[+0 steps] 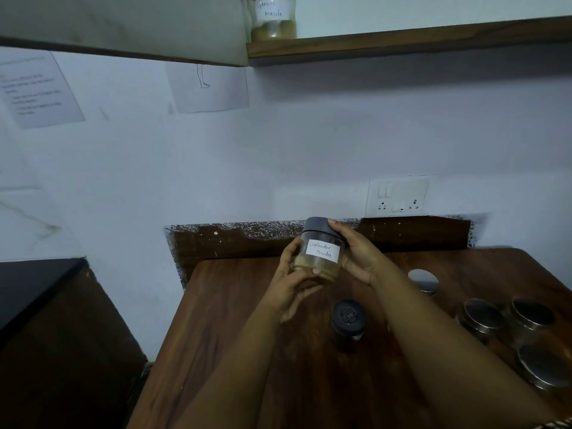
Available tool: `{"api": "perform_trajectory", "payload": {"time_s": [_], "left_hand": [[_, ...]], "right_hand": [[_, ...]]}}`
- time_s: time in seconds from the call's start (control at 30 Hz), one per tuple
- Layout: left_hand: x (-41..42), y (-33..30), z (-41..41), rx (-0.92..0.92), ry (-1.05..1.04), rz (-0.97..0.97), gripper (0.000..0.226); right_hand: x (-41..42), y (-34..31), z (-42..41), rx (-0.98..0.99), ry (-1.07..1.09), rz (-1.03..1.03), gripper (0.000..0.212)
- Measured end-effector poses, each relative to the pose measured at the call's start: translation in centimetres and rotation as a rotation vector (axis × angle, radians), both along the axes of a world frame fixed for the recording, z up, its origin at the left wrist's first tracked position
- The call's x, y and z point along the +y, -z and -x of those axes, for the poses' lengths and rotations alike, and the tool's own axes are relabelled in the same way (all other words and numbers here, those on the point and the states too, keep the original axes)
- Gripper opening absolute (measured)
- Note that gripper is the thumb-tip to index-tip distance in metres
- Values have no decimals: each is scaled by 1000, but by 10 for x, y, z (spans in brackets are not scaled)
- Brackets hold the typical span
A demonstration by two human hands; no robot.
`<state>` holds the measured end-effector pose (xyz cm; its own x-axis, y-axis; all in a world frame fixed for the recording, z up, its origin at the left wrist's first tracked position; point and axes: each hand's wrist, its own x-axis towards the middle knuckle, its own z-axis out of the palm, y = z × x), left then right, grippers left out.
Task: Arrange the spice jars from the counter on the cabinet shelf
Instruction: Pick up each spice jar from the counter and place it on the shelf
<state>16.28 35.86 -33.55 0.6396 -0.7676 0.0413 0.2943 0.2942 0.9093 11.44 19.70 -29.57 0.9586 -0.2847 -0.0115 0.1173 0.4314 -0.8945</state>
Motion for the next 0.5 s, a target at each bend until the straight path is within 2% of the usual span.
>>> {"api": "perform_trajectory", "payload": {"time_s": [0.13, 0.3, 0.4, 0.5], "left_hand": [[-2, -3, 2, -1, -1, 3, 74], [-6, -11, 5, 6, -15, 52, 87], [-7, -21, 8, -91, -55, 40, 85], [-7, -39, 11, -245, -134, 41, 77]], "right_hand": [[-1, -5, 4, 2, -2, 25, 49], [-3, -9, 10, 135, 78, 28, 77], [-4, -21, 16, 108, 78, -14, 78], [-2, -47, 20, 27, 68, 37, 72]]}}
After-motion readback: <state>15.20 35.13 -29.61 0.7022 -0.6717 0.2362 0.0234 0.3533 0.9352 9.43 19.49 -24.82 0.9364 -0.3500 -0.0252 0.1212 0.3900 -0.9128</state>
